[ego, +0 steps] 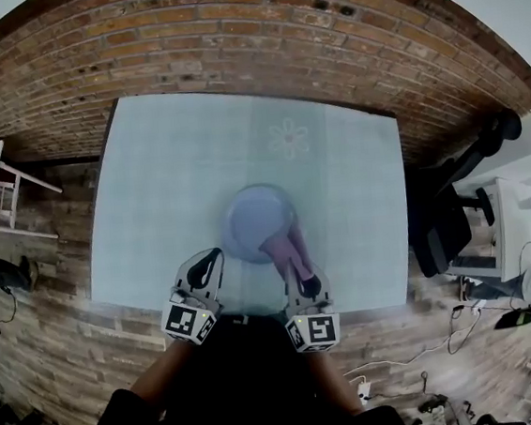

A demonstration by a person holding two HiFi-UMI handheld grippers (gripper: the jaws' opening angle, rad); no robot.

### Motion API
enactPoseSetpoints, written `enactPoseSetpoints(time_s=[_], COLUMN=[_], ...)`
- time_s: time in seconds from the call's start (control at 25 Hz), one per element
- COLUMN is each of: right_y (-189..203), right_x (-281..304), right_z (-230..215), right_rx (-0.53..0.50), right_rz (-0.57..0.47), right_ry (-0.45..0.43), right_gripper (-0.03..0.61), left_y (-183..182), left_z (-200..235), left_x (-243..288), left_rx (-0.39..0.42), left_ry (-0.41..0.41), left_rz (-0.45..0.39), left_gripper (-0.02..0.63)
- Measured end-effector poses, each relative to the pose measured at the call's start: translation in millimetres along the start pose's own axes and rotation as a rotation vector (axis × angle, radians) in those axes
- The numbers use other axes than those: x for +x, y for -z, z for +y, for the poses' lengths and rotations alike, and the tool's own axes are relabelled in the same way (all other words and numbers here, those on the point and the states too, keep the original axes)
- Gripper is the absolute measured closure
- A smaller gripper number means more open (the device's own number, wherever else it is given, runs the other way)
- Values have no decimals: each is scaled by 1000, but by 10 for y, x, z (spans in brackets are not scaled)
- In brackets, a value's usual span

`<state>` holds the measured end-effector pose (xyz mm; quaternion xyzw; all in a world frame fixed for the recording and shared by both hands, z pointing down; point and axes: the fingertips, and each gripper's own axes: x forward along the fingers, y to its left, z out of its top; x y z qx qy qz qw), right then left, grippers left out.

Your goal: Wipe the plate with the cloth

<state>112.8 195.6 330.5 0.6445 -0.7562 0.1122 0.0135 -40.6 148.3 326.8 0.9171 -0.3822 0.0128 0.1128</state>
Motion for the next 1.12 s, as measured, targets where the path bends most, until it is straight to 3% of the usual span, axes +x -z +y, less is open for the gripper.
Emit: enactPoseSetpoints(time_s=[0.56, 1.12], right_y=[-3, -69], right_x=[-51, -192], right_z=[178, 149], right_rx=[-61, -79], right_rz=[9, -18], right_ry=[-56, -80], right_gripper=[518, 518], left_y=[-66, -30], left_z=[-124, -232], left_x=[2, -8], left_rx=[40, 13], left_ry=[-9, -10], left_rz=[-15, -24], left_gripper=[575, 575])
